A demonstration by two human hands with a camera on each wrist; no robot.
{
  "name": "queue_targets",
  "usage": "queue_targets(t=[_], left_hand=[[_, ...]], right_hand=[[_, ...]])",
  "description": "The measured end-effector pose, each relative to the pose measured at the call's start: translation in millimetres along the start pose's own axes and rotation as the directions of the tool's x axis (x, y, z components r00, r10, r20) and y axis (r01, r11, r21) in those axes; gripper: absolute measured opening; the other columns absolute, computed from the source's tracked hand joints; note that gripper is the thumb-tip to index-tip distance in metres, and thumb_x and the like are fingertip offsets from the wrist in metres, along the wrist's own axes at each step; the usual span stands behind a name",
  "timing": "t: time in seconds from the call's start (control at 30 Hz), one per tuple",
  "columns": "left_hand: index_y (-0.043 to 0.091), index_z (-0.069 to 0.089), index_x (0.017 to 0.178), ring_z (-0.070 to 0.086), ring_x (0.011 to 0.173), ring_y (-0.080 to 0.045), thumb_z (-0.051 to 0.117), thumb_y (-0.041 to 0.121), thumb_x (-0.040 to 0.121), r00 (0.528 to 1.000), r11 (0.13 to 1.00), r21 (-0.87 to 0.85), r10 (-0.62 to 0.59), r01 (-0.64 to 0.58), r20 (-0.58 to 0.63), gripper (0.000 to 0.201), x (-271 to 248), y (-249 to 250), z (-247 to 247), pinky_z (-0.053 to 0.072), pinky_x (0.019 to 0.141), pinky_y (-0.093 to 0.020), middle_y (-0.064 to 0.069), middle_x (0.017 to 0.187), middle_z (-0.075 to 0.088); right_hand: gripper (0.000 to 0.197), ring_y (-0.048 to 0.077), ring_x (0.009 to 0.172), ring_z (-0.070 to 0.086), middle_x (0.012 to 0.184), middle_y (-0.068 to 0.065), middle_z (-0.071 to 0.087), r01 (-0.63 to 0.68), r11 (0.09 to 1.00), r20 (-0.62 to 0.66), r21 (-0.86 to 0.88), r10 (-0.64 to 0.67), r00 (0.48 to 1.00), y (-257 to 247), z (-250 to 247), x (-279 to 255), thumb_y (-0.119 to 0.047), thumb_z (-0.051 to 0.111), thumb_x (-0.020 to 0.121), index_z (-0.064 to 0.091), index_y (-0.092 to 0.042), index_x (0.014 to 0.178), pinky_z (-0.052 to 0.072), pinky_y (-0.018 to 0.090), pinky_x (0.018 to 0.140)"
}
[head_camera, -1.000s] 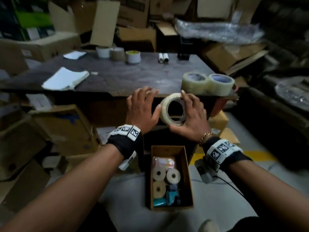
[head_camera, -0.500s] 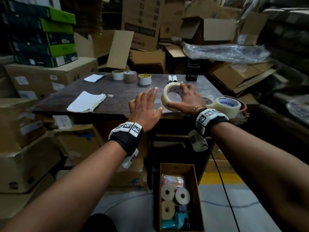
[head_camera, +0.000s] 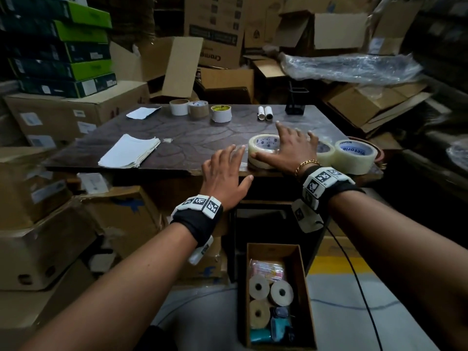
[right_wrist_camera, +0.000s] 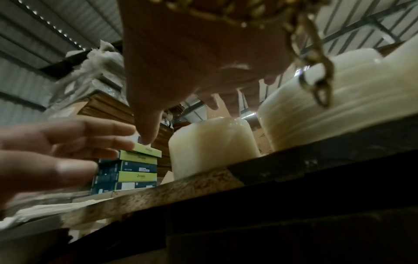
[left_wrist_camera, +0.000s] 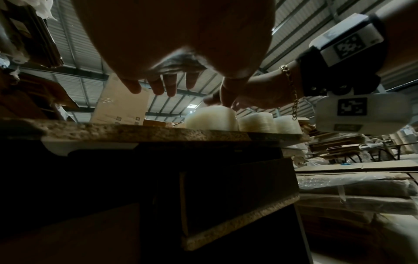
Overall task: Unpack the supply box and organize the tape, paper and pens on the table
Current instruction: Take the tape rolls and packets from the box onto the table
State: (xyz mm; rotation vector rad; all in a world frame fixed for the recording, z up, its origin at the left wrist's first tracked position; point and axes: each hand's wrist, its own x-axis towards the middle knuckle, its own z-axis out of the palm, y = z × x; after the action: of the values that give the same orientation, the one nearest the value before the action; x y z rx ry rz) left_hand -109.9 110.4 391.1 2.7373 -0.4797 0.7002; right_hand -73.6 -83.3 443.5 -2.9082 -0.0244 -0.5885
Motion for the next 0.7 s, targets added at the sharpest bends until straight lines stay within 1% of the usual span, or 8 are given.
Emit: queue_targets(t=[0.07,0.17,0.2,0.27,0.4,0.47,0.57,0.7], left_hand=[[0.029,0.025,0.147,0.027,0.135,-0.023,0.046,0.054,0.087,0.999,1.000,0.003,0.018,-0.018,-0.040,0.068,-7.0,5.0,10.5,0.026,0.106,-0.045,0.000,0.150,0.029],[0.029,0.037,0.141,0.037,0.125,-0.024,0.049,0.050,0.086,0.997,0.999,-0.018,0.047,-0.048,-0.058,0.060,-26.3,14.9,36.0,0.032,0.099,-0.042,-0.001,0.140,0.040],[0.029,0.039,0.139,0.039,0.123,-0.024,0.049,0.049,0.085,0.997,0.998,-0.032,0.055,-0.057,-0.047,0.059,-34.5,18.5,47.3,0.033,0.098,-0.041,-0.001,0.138,0.042],[0.028,0.041,0.138,0.041,0.120,-0.024,0.050,0.048,0.085,0.998,0.996,-0.060,0.064,-0.063,0.002,0.058,-53.0,24.3,73.3,0.033,0.095,-0.041,-0.001,0.136,0.044],[0.027,0.039,0.139,0.040,0.119,-0.025,0.050,0.047,0.086,0.979,0.994,-0.099,0.069,-0.051,0.189,0.058,-96.8,29.5,136.6,0.032,0.093,-0.040,-0.003,0.135,0.043],[0.025,0.042,0.137,0.043,0.117,-0.027,0.051,0.047,0.083,0.960,0.994,-0.103,0.063,-0.036,0.274,0.059,-121.9,27.0,170.1,0.034,0.093,-0.042,-0.005,0.134,0.047],[0.023,0.046,0.133,0.047,0.115,-0.032,0.052,0.047,0.079,0.913,0.993,-0.115,0.046,0.001,0.406,0.059,-160.7,15.4,223.3,0.040,0.093,-0.044,-0.007,0.132,0.050],[0.024,0.041,0.140,0.040,0.127,-0.031,0.051,0.044,0.083,0.838,0.989,-0.142,0.034,0.052,0.544,0.062,-197.3,0.8,285.1,0.037,0.103,-0.044,-0.005,0.142,0.041]], right_hand=[[0.089,0.026,0.129,0.042,0.140,0.001,0.048,0.097,0.992,-0.177,0.082,-0.081,0.981,4.2,-1.8,-23.1,-0.082,0.047,0.072,0.038,-0.029,0.142,0.022,0.049,0.108],[0.050,0.021,0.110,0.053,0.116,-0.002,0.059,0.249,0.947,-0.445,0.202,-0.138,0.885,17.4,13.2,-67.2,-0.058,0.059,0.081,0.059,-0.025,0.119,0.036,0.042,0.095],[0.041,0.020,0.105,0.055,0.110,-0.002,0.060,0.275,0.930,-0.488,0.244,-0.127,0.864,23.9,23.8,-81.4,-0.052,0.061,0.083,0.061,-0.022,0.112,0.039,0.040,0.090],[0.030,0.018,0.095,0.057,0.101,0.000,0.060,0.277,0.890,-0.471,0.363,-0.082,0.879,39.0,53.4,-109.2,-0.041,0.064,0.086,0.062,-0.017,0.105,0.044,0.037,0.084],[0.032,0.016,0.094,0.060,0.104,0.001,0.060,0.045,0.856,-0.125,0.516,0.023,0.992,82.3,139.4,-164.0,-0.040,0.061,0.086,0.059,-0.018,0.109,0.051,0.032,0.079],[0.038,0.019,0.093,0.061,0.105,0.001,0.060,-0.105,0.855,0.082,0.508,0.073,0.994,105.9,187.2,-192.3,-0.046,0.057,0.082,0.056,-0.021,0.110,0.052,0.035,0.076],[0.042,0.029,0.094,0.061,0.107,0.004,0.059,-0.294,0.852,0.333,0.433,0.151,0.931,134.9,250.8,-229.7,-0.051,0.057,0.077,0.051,-0.023,0.108,0.052,0.041,0.076],[0.054,0.035,0.106,0.058,0.124,0.010,0.052,-0.456,0.855,0.544,0.247,0.267,0.795,156.3,323.2,-254.2,-0.043,0.070,0.079,0.047,-0.019,0.122,0.050,0.042,0.083]])
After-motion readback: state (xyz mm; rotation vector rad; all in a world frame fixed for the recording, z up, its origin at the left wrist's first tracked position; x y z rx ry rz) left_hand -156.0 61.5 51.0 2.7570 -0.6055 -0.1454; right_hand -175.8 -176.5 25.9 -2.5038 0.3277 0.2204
